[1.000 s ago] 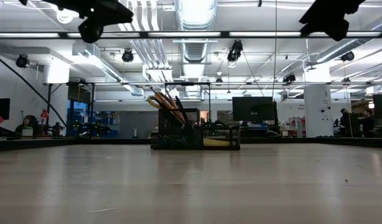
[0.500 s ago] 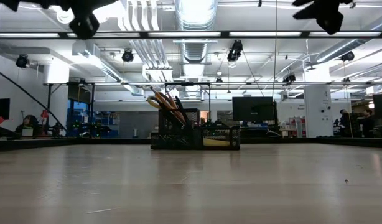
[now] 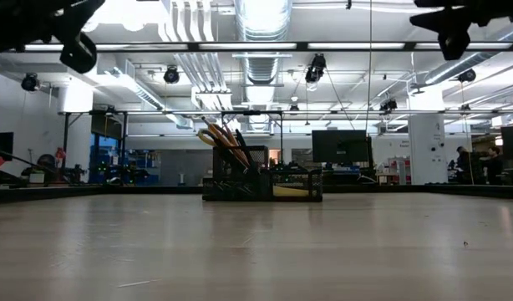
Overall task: Pick and place office supplies into organizer
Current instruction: Return to Home Position
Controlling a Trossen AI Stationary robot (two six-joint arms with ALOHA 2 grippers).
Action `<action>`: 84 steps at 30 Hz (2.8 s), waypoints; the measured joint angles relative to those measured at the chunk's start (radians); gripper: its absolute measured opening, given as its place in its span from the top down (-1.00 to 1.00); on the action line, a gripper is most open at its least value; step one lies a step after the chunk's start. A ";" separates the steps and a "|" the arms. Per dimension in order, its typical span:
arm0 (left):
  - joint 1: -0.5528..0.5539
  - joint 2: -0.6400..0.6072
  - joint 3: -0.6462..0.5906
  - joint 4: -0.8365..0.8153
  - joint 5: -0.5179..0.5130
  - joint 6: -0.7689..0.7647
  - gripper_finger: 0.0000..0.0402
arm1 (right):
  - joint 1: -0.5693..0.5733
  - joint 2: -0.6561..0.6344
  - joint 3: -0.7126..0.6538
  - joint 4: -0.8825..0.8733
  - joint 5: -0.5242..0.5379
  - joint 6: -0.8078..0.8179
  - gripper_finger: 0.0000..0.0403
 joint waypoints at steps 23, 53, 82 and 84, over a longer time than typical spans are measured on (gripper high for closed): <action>0.004 0.029 -0.163 -0.065 -0.026 -0.200 0.79 | -0.002 -0.240 -0.418 0.281 0.030 0.028 0.36; 0.004 0.082 -0.165 -0.120 -0.040 -0.174 0.79 | -0.006 -0.127 -0.478 0.339 0.028 0.062 0.42; 0.004 0.082 -0.167 -0.110 -0.038 -0.174 0.79 | -0.006 -0.127 -0.478 0.340 0.027 0.062 0.47; 0.004 0.081 -0.167 -0.109 -0.038 -0.174 0.79 | -0.006 -0.127 -0.478 0.340 0.028 0.062 0.48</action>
